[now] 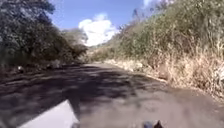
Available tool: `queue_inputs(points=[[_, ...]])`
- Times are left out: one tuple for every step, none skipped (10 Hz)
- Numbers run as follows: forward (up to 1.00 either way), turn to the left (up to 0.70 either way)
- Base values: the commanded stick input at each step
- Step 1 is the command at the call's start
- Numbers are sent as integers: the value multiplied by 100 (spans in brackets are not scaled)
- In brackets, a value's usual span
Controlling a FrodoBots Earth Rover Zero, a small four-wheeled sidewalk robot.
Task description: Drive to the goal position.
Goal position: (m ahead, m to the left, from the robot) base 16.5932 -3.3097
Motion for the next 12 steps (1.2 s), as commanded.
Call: queue_inputs(points=[[50,0],[50,0],[50,0],[50,0],[50,0],[50,0],[50,0],[50,0],[50,0],[50,0],[50,0],[50,0]])
